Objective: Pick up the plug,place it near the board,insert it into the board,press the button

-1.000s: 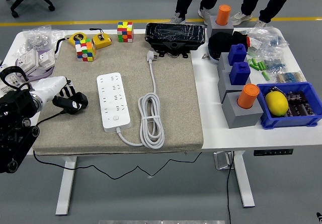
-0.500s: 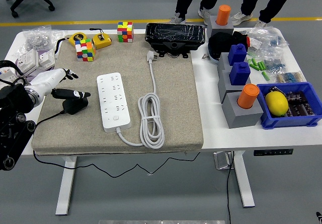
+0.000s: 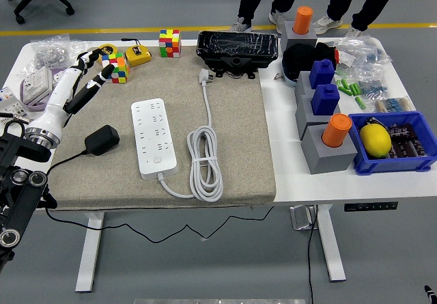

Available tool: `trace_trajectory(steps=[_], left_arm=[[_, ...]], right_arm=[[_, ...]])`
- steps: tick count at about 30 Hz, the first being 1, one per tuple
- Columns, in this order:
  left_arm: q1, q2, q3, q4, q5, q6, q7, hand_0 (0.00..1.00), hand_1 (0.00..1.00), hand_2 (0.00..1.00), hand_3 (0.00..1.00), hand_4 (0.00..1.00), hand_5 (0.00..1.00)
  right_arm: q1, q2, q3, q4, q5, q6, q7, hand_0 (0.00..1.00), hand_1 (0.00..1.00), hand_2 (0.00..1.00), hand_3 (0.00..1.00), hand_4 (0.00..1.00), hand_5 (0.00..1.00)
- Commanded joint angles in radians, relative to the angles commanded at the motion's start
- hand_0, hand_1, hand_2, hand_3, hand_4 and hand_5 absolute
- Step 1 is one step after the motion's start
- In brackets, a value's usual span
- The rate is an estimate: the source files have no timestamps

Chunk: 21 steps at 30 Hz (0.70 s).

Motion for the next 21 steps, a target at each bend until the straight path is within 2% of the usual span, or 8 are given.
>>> trace_trajectory(steps=[7, 12, 13, 21], left_arm=[[0.094, -0.065, -0.073, -0.042, -0.032, -0.002, -0.005, 0.981, 0.998, 0.991, 0.998, 0.998, 0.998], [0.137, -0.078, -0.074, -0.051, -0.073, 0.023, -0.023, 0.981, 0.998, 0.991, 0.998, 0.998, 0.998], [0.143, -0.08, -0.072, -0.054, -0.079, 0.03, -0.029, 0.935, 0.979, 0.968, 0.966, 0.998, 0.998], [0.159, -0.086, -0.062, -0.071, -0.073, 0.045, -0.042, 0.915, 0.966, 0.956, 0.961, 0.998, 0.998]], right_arm=[[-0.008, 0.016, 0.013, 0.0, -0.018, 0.001, 0.001, 0.831, 0.729, 0.717, 0.762, 0.998, 0.998], [-0.013, 0.027, 0.014, 0.0, -0.025, 0.001, -0.001, 0.831, 0.729, 0.717, 0.762, 0.998, 0.998], [-0.014, 0.029, 0.013, 0.0, -0.025, 0.001, -0.001, 0.831, 0.728, 0.717, 0.762, 0.998, 0.998], [-0.014, 0.039, 0.015, 0.0, -0.033, 0.002, 0.001, 0.831, 0.729, 0.717, 0.762, 0.998, 0.998]])
